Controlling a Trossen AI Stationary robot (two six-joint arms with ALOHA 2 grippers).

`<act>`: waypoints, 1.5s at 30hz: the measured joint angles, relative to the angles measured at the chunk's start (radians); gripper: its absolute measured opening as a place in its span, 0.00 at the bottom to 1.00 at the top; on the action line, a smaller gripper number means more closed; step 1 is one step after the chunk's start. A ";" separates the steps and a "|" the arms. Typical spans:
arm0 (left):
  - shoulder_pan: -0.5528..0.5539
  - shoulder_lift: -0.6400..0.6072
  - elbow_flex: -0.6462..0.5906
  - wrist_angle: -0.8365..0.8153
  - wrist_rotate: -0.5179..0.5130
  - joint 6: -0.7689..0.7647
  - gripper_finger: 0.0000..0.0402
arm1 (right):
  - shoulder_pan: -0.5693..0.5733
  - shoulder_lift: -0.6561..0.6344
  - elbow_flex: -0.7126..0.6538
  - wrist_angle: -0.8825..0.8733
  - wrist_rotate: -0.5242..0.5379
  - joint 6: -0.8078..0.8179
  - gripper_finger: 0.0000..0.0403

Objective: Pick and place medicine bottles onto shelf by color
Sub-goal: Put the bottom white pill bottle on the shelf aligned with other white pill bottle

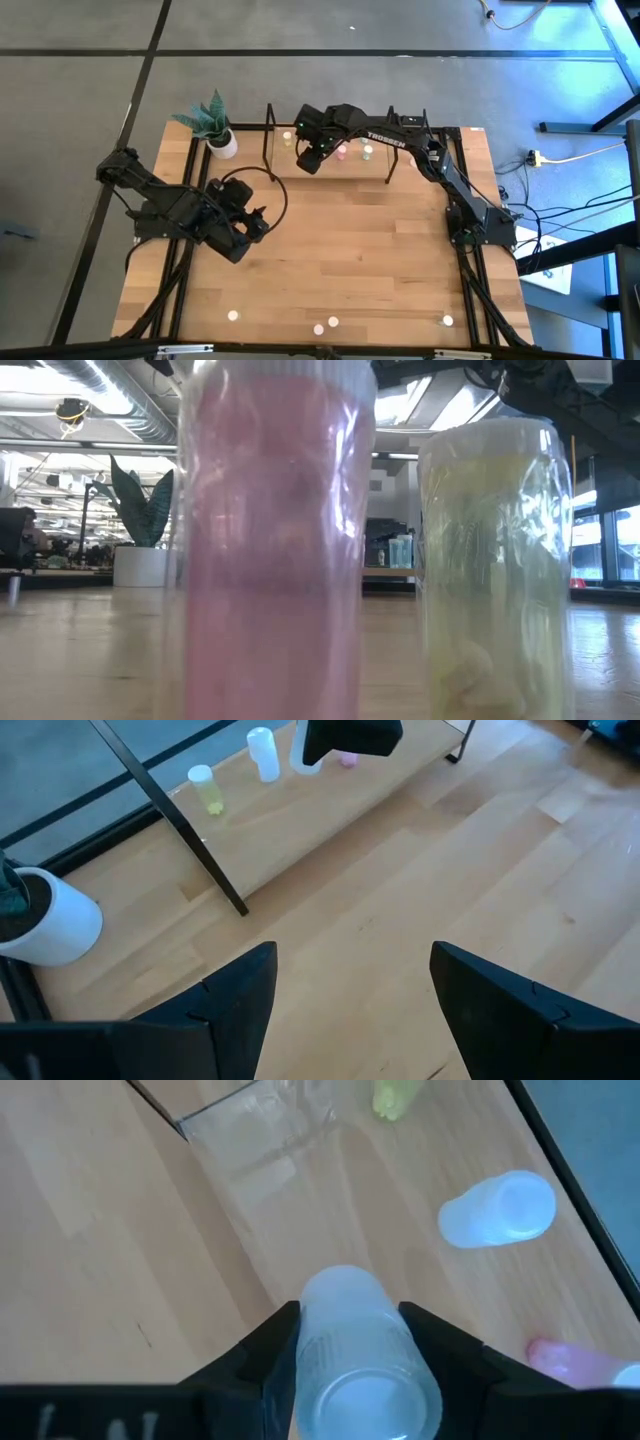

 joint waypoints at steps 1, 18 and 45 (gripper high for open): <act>0.000 0.000 0.000 0.000 0.000 0.000 0.64 | 0.000 0.000 0.000 -0.004 0.000 0.004 0.39; 0.000 0.000 0.000 0.000 0.000 0.000 0.64 | 0.005 0.023 0.000 0.002 0.020 -0.025 0.39; 0.000 0.000 0.000 0.002 0.000 0.000 0.64 | -0.031 0.126 0.001 0.055 0.044 -0.165 0.39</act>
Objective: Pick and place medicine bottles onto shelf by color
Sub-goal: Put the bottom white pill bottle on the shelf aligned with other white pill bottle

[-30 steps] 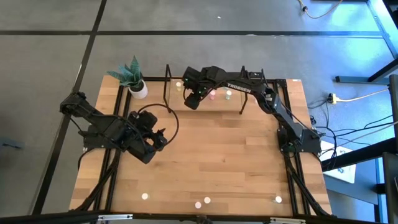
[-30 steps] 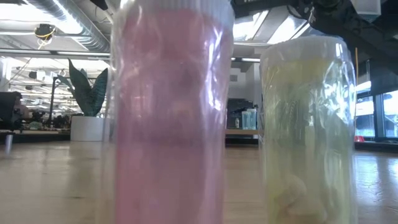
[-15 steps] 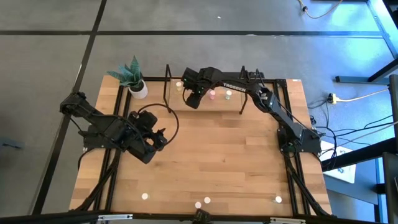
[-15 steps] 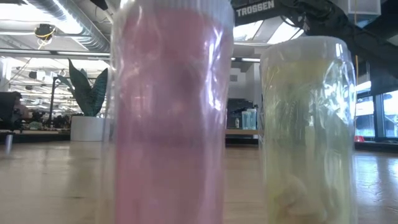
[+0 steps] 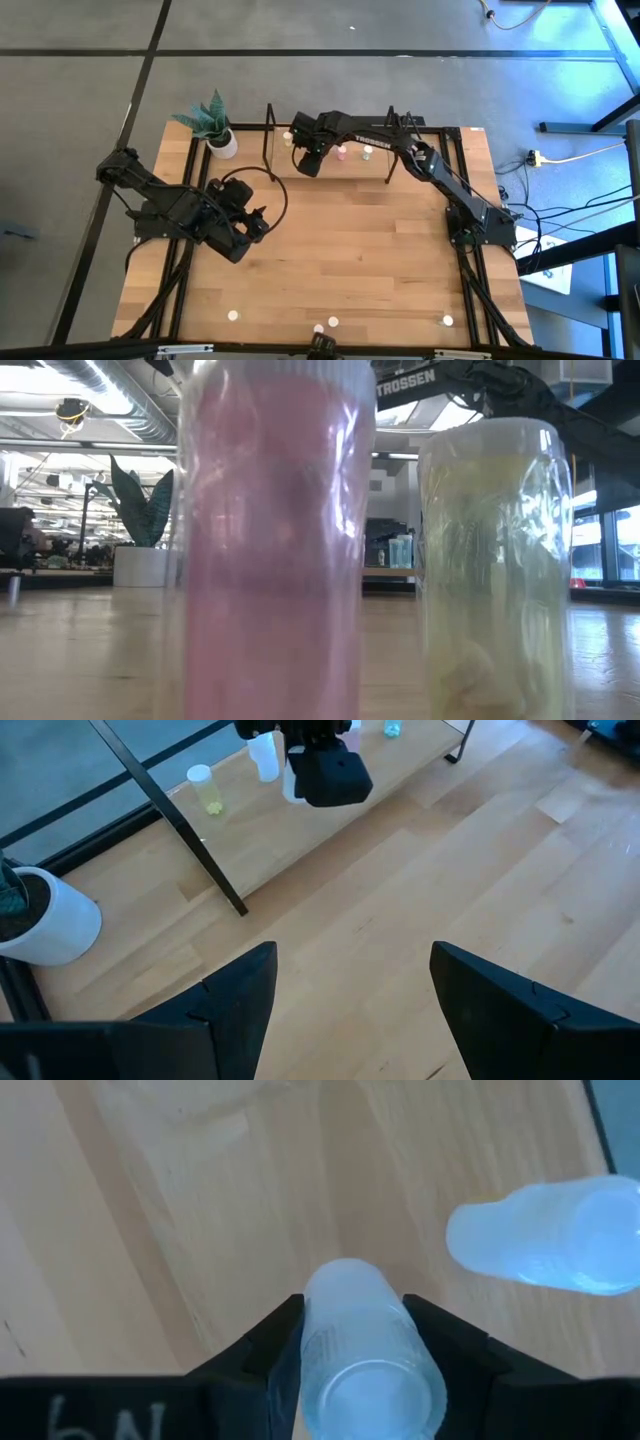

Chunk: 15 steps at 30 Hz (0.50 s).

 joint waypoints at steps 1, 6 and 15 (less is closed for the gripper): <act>0.000 0.000 0.000 0.000 0.000 0.000 0.64 | -0.001 0.000 0.000 0.001 0.000 0.000 0.40; 0.000 0.000 0.000 0.000 0.000 0.000 0.64 | -0.006 -0.001 0.000 0.001 0.001 -0.001 0.41; 0.000 0.000 0.000 0.000 0.000 0.000 0.64 | -0.007 -0.001 0.000 -0.003 0.001 -0.002 0.41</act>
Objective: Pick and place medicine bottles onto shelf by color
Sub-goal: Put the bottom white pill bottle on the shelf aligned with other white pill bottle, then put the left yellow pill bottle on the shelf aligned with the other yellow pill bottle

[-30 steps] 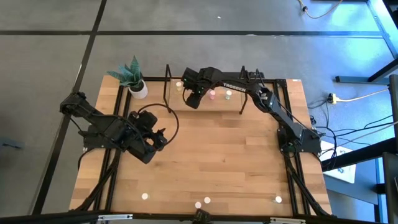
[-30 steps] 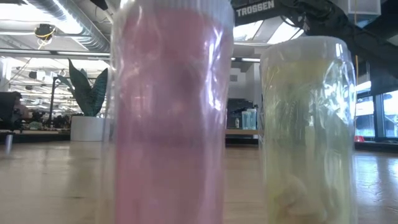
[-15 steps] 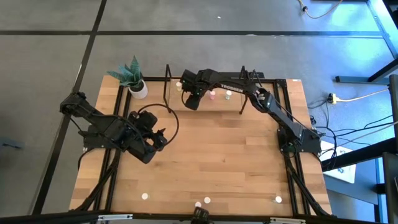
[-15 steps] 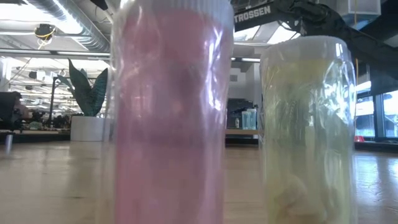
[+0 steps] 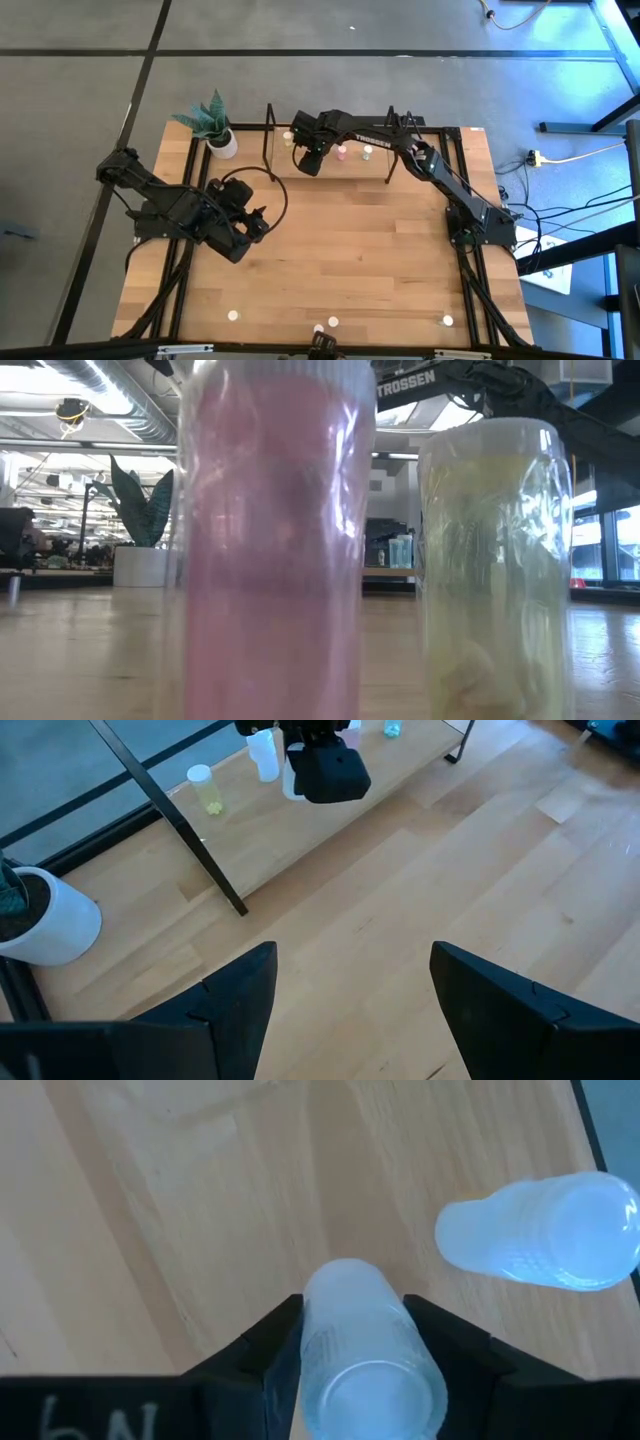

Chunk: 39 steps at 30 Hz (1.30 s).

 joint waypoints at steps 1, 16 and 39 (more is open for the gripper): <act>0.000 0.000 0.000 0.000 0.000 0.000 0.64 | 0.000 0.000 0.000 0.000 0.000 -0.001 0.41; 0.000 0.000 0.000 0.000 0.000 0.000 0.64 | 0.000 0.000 0.000 0.023 0.000 0.022 0.50; 0.000 0.000 0.000 0.000 0.000 0.000 0.64 | 0.000 -0.001 0.000 0.023 0.046 0.028 0.49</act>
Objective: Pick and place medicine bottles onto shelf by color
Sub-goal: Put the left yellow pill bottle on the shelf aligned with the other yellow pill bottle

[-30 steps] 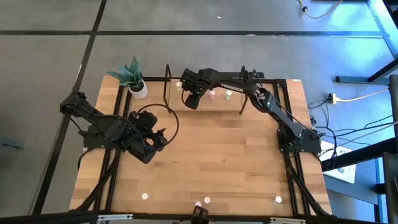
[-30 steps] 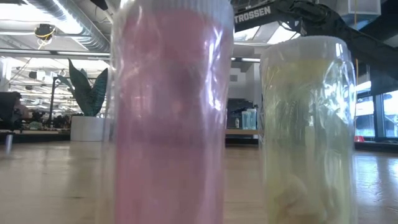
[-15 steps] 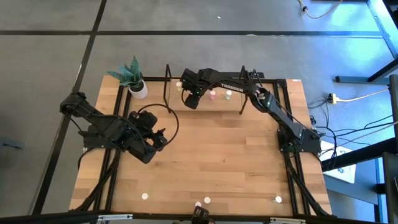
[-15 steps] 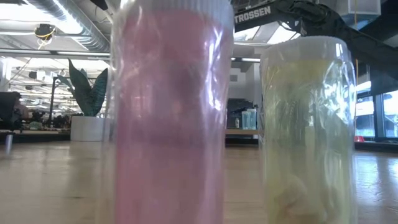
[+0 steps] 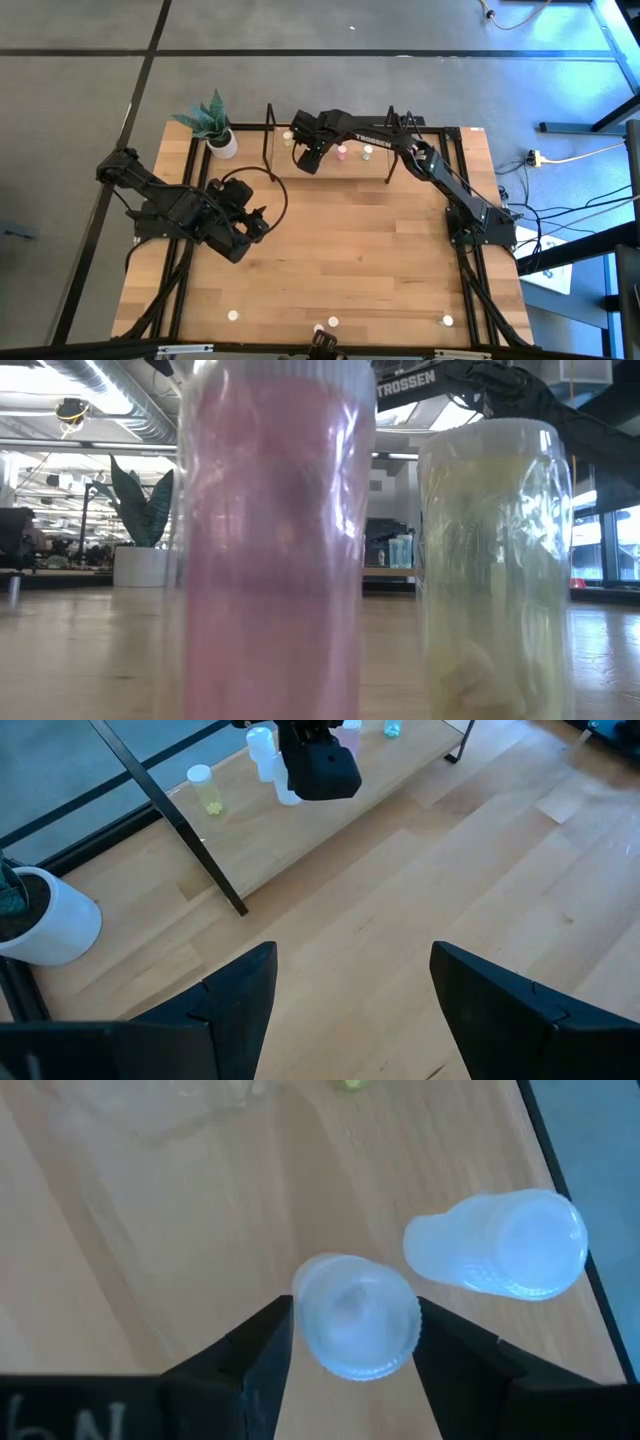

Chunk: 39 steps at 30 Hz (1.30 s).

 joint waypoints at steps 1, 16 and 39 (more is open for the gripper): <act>0.000 0.000 0.000 0.000 0.000 0.000 0.64 | 0.000 0.000 0.000 -0.001 0.000 0.000 0.49; 0.000 0.000 0.000 0.002 0.001 0.000 0.64 | 0.000 -0.083 0.023 -0.144 -0.081 0.026 0.49; 0.000 0.000 0.000 0.006 0.004 0.000 0.64 | 0.029 -0.387 0.023 -0.321 -0.108 0.033 0.49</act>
